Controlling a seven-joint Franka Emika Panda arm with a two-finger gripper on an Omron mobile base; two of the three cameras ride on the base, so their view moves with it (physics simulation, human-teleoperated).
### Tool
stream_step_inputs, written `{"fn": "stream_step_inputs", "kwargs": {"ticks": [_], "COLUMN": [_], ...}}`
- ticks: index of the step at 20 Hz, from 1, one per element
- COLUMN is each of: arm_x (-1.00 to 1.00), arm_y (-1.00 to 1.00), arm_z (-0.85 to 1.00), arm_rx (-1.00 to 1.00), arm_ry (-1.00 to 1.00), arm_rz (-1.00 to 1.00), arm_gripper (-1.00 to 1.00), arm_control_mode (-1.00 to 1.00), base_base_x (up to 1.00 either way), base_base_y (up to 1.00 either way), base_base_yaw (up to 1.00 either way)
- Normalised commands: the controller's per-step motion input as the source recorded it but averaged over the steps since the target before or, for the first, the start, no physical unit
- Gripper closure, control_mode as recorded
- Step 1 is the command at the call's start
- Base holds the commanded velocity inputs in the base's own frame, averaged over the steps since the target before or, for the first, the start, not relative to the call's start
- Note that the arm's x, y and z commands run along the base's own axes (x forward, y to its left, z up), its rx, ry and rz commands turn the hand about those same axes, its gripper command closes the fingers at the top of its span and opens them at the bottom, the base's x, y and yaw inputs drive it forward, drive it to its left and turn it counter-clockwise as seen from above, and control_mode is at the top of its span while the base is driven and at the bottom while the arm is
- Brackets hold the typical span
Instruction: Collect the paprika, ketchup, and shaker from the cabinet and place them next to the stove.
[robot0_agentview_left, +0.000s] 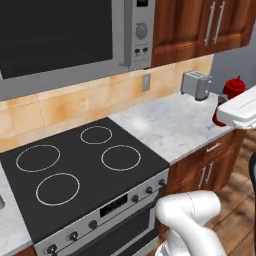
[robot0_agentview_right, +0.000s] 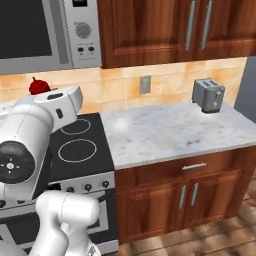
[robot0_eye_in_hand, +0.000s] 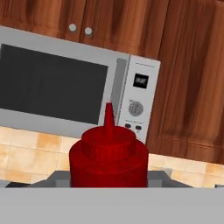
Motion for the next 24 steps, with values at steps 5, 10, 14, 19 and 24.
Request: {"fn": "stream_step_inputs", "kwargs": {"ticks": [5, 10, 14, 19, 24], "arm_x": [0.00, 0.00, 0.00, 0.00, 0.00], "arm_y": [0.00, 0.00, 0.00, 0.00, 0.00], "arm_z": [0.00, 0.00, 0.00, 0.00, 0.00], "arm_rx": [0.00, 0.00, 0.00, 0.00, 0.00], "arm_ry": [0.00, 0.00, 0.00, 0.00, 0.00], "arm_rz": [0.00, 0.00, 0.00, 0.00, 0.00], "arm_gripper": [1.00, 1.00, 1.00, 1.00, 1.00], "arm_control_mode": [1.00, 1.00, 1.00, 1.00, 1.00], "base_base_x": [0.54, 0.57, 0.49, 0.43, 0.47], "base_base_y": [-0.25, -0.31, -0.45, -0.48, -0.46], "base_base_yaw": [0.46, 0.42, 0.35, 0.31, 0.28]}}
